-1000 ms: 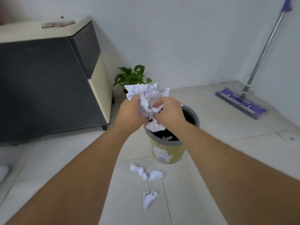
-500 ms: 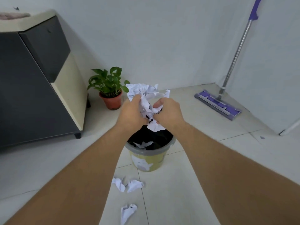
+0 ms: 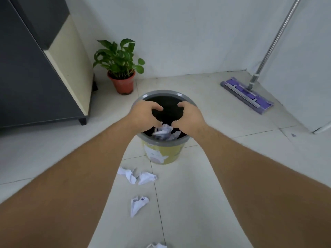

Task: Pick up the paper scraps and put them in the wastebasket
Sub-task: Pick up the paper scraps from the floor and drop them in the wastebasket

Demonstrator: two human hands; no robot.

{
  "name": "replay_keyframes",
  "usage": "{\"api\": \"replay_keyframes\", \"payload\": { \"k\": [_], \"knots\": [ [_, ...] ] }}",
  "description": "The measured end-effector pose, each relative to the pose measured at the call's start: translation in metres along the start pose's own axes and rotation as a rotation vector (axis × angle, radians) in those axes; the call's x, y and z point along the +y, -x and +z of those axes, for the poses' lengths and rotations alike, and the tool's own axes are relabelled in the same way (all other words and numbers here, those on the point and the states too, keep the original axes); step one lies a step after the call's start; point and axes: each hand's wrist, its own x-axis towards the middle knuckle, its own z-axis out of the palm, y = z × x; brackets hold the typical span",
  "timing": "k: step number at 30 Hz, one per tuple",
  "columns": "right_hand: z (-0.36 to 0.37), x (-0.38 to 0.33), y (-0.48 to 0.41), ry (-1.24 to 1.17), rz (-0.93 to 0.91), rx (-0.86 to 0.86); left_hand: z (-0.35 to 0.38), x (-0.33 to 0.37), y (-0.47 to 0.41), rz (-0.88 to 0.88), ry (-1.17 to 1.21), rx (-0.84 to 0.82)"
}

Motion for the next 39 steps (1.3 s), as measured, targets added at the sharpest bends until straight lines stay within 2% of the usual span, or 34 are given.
{"api": "replay_keyframes", "payload": {
  "k": [5, 8, 12, 17, 21, 26, 31, 35, 39],
  "knots": [
    [0.042, 0.006, 0.051, -0.119, -0.074, 0.209, -0.016, -0.049, 0.03, -0.139, -0.07, 0.167],
    [0.079, 0.011, 0.082, -0.145, -0.14, 0.265, -0.014, -0.091, 0.054, -0.261, -0.071, 0.173],
    [0.14, 0.037, 0.12, -0.129, -0.1, 0.136, 0.018, -0.144, 0.09, -0.354, -0.088, 0.023],
    [0.198, 0.097, 0.173, 0.048, 0.092, -0.281, 0.085, -0.182, 0.123, -0.324, -0.22, -0.222],
    [0.223, 0.137, 0.217, 0.144, 0.191, -0.47, 0.132, -0.193, 0.129, -0.27, -0.29, -0.35],
    [0.248, 0.146, 0.246, 0.237, 0.138, -0.518, 0.166, -0.199, 0.119, -0.25, -0.361, -0.416],
    [0.274, 0.138, 0.249, 0.295, 0.044, -0.551, 0.188, -0.204, 0.109, -0.115, -0.634, -0.451],
    [0.291, 0.135, 0.251, 0.327, -0.051, -0.55, 0.195, -0.213, 0.108, -0.012, -0.725, -0.412],
    [0.296, 0.135, 0.243, 0.339, -0.035, -0.563, 0.192, -0.218, 0.109, 0.055, -0.745, -0.376]
  ]
}}
